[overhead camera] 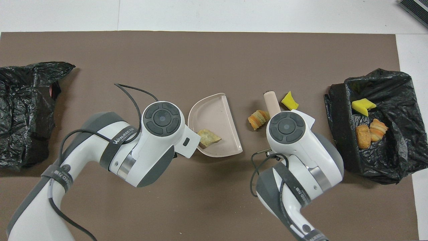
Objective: Sweep and dump trash in bin
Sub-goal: 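Sweep the next bread crust into the dustpan with the right gripper's brush, then sweep the yellow sponge into the dustpan with the right gripper's brush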
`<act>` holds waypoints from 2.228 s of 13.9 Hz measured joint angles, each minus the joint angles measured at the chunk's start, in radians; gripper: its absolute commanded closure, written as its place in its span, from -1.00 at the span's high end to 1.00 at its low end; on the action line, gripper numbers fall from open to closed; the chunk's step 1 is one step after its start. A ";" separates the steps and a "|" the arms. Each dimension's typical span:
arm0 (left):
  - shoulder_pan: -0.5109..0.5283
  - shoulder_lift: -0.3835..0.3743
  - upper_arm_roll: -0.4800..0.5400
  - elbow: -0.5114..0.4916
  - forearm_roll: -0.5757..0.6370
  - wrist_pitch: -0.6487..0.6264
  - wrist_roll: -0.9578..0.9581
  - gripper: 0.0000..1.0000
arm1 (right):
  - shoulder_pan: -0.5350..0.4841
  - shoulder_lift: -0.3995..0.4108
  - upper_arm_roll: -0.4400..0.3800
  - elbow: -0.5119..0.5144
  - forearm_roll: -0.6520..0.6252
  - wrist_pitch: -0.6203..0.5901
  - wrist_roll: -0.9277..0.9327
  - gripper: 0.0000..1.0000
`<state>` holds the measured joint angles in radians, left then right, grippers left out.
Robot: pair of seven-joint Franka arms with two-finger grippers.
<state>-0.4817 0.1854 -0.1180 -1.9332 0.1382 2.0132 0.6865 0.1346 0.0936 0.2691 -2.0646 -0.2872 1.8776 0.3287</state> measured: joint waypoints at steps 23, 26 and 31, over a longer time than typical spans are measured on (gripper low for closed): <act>-0.012 0.003 -0.007 -0.031 -0.001 0.020 -0.102 -1.00 | 0.100 0.104 0.041 0.129 0.363 -0.211 -0.106 -1.00; -0.012 0.010 -0.006 -0.031 -0.001 0.044 -0.085 -1.00 | -0.018 0.044 0.035 0.126 0.363 -0.294 -0.111 -1.00; -0.012 0.010 -0.007 -0.031 -0.001 0.069 -0.055 -1.00 | -0.144 0.017 0.027 0.116 0.243 -0.281 -0.096 -1.00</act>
<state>-0.4936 0.1958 -0.1250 -1.9645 0.1374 2.0823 0.6312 -0.0093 0.1101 0.2963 -1.9488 -0.0446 1.5966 0.2323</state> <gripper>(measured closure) 0.683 0.740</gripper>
